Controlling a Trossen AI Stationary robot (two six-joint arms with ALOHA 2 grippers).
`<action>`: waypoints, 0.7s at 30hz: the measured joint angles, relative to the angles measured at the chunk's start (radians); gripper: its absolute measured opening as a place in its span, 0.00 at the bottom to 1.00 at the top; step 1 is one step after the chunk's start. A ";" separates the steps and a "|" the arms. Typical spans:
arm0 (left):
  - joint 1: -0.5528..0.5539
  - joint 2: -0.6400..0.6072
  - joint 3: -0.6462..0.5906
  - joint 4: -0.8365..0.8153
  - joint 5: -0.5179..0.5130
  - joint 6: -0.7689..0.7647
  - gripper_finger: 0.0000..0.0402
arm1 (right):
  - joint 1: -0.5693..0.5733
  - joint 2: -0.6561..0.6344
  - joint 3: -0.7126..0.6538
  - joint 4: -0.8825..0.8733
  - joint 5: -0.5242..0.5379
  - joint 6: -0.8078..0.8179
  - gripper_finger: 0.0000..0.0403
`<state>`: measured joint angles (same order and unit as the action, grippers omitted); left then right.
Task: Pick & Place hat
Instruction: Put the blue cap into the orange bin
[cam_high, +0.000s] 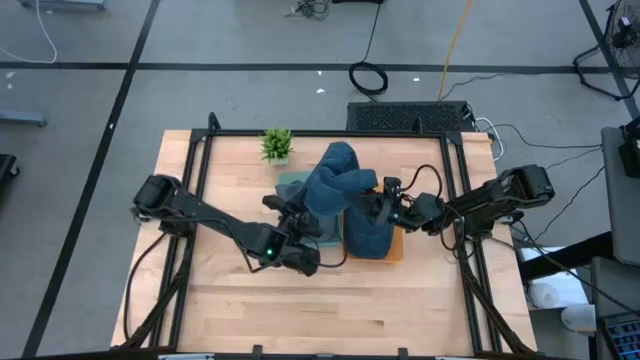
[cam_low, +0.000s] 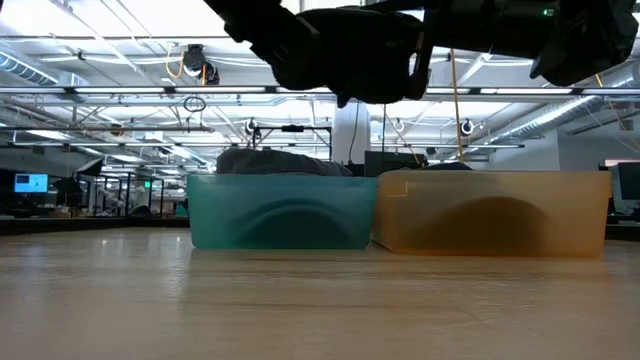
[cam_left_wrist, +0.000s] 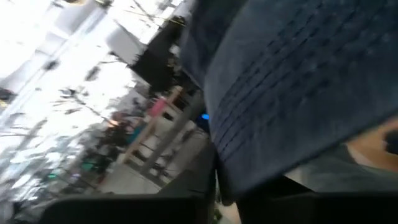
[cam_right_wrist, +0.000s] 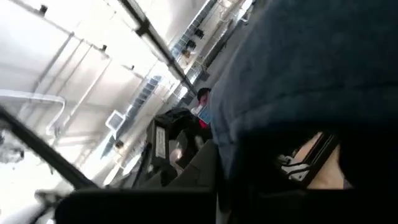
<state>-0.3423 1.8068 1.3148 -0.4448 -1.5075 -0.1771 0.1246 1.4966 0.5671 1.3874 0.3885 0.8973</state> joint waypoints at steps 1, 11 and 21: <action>0.003 -0.003 0.000 0.001 0.038 0.004 0.13 | 0.000 -0.004 0.000 0.000 -0.013 -0.021 0.01; -0.027 -0.094 0.001 -0.139 0.316 -0.141 0.31 | -0.009 -0.158 -0.002 -0.168 -0.134 -0.204 0.00; -0.031 -0.304 0.002 -0.180 0.708 -0.207 0.57 | -0.013 -0.437 0.000 -0.474 -0.348 -0.440 0.00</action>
<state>-0.3730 1.5031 1.3163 -0.6244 -0.7991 -0.3846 0.1120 1.0596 0.5671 0.9136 0.0408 0.4569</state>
